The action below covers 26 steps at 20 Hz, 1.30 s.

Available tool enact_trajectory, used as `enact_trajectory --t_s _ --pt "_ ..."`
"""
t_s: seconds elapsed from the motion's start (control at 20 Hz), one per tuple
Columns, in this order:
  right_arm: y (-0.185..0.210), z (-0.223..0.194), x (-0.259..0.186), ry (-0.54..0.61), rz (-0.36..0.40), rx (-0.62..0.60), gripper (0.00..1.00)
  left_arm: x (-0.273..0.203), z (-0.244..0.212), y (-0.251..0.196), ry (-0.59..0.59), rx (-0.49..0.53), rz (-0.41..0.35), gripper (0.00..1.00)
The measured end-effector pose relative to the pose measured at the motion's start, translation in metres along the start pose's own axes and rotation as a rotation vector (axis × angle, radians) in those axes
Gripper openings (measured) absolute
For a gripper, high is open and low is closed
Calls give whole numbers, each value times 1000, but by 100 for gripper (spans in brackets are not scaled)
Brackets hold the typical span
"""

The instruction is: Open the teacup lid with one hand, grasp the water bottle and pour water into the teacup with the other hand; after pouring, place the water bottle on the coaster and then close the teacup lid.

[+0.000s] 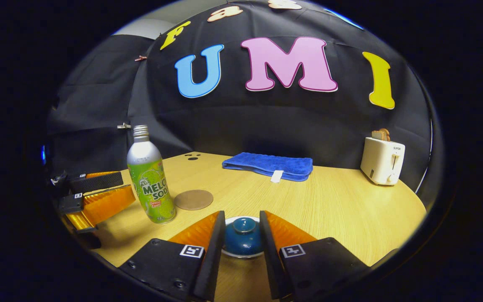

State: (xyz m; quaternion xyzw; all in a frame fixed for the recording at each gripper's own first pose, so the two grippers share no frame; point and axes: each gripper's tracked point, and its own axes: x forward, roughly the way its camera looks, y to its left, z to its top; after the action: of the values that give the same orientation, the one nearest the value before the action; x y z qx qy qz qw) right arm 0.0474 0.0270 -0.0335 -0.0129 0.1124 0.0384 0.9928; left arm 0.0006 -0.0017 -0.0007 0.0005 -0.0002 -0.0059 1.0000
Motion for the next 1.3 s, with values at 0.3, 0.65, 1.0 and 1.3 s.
enact_trajectory --t_s 0.3,0.65,1.0,1.3 --pt "3 2 -1 -21 4 4 31 0 0 0 1 0 0 95" --pt "2 15 -23 -133 0 15 36 1 1 0 2 0 -3 95" --pt "-23 18 -63 -203 -27 22 31 21 1 1 2 -1 21 95" --pt "-60 17 -83 -222 -85 27 31 49 1 11 6 -1 73 95"
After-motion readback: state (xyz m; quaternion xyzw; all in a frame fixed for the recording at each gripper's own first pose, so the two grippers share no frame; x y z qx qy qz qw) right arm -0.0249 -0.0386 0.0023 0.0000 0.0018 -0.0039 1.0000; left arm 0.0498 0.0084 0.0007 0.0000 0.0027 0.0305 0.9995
